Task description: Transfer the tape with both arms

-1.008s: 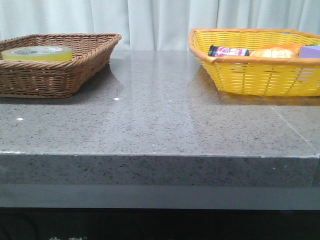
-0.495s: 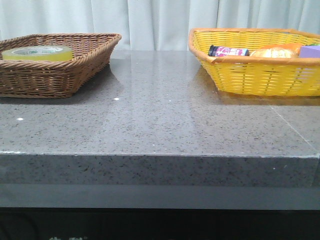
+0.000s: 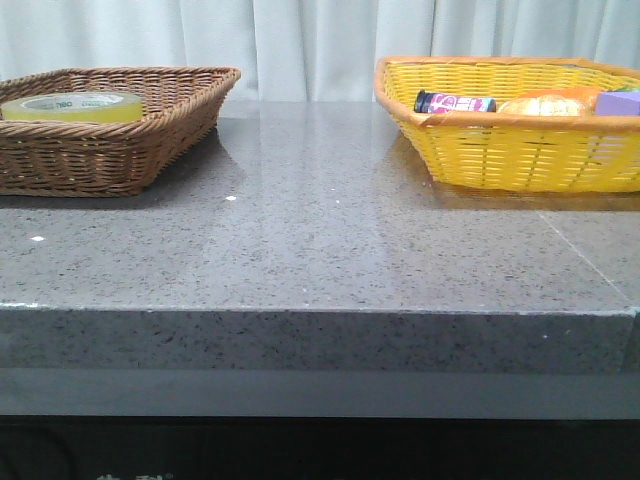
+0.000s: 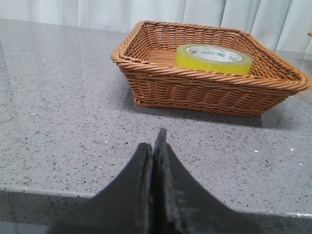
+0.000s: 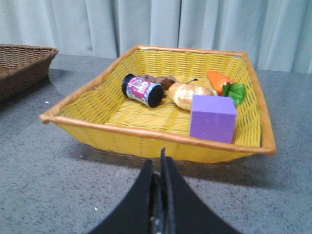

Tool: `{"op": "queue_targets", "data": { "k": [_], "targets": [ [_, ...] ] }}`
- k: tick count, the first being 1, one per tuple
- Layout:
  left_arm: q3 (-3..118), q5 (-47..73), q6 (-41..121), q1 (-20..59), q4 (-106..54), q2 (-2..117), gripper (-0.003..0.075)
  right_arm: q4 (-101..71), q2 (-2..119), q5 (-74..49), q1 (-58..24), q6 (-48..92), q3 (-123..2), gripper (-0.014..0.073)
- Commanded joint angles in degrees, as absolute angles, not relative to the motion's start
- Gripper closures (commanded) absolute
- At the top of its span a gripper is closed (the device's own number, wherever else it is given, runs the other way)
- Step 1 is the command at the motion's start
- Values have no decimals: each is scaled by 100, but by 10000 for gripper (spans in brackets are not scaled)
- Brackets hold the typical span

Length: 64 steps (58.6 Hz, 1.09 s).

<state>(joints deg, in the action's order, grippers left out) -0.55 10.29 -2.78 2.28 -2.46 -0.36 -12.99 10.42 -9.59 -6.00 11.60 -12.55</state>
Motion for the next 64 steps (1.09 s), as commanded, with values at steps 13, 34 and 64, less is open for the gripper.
{"op": "queue_targets", "data": {
  "k": [13,34,64],
  "targets": [
    [-266,534,-325,214,-290,-137,740,-1169,60,56,-569,1029,-21,714],
    [-266,534,-325,214,-290,-137,740,-1200,-209,-391,-569,1029,6,714],
    [-266,534,-325,214,-290,-137,740,-1200,-209,-391,-569,1029,6,714]
  ]
}}
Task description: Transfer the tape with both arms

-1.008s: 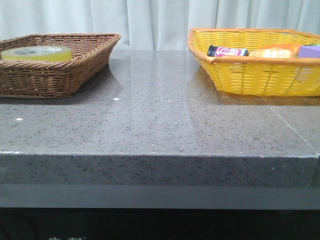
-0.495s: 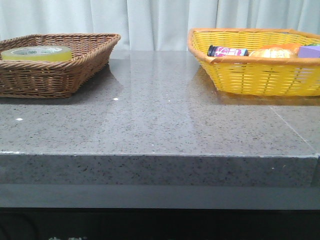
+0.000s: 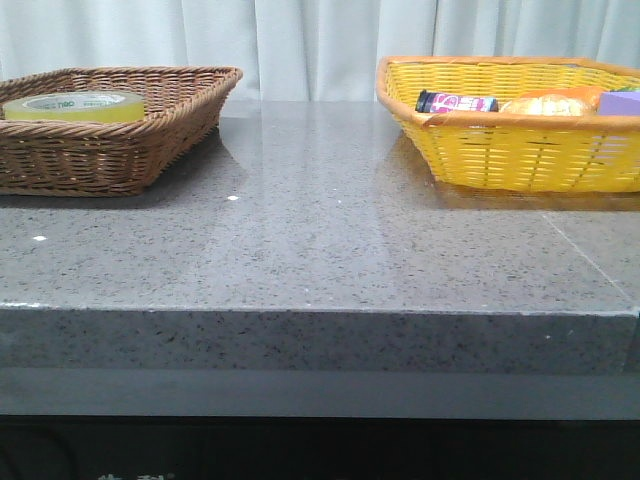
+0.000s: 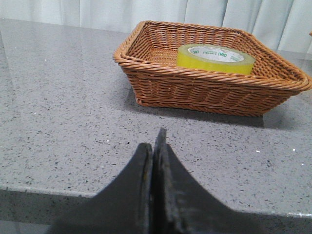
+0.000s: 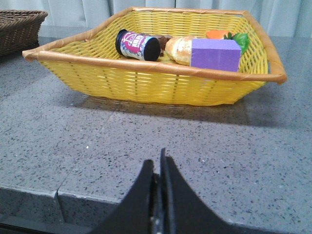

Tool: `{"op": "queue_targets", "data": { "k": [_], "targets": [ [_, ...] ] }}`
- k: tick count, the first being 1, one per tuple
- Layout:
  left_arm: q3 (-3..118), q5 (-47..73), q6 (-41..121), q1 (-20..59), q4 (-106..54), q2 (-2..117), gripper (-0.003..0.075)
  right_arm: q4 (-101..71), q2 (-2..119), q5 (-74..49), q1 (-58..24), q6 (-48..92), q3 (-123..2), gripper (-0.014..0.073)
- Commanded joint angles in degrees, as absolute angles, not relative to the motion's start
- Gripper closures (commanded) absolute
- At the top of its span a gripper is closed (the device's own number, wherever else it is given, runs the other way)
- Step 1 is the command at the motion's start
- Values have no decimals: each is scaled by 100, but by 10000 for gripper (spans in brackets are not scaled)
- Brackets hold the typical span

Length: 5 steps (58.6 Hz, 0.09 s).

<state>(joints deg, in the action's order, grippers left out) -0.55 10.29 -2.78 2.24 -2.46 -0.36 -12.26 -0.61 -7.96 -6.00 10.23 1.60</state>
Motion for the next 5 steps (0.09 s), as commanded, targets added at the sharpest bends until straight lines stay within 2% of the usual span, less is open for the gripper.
{"op": "queue_targets", "data": {
  "k": [1,5],
  "targets": [
    [-266,534,-325,214,-290,-137,740,-1200,-209,-391,-569,1029,6,714],
    [-266,534,-325,214,-290,-137,740,-1200,-209,-391,-569,1029,6,714]
  ]
}}
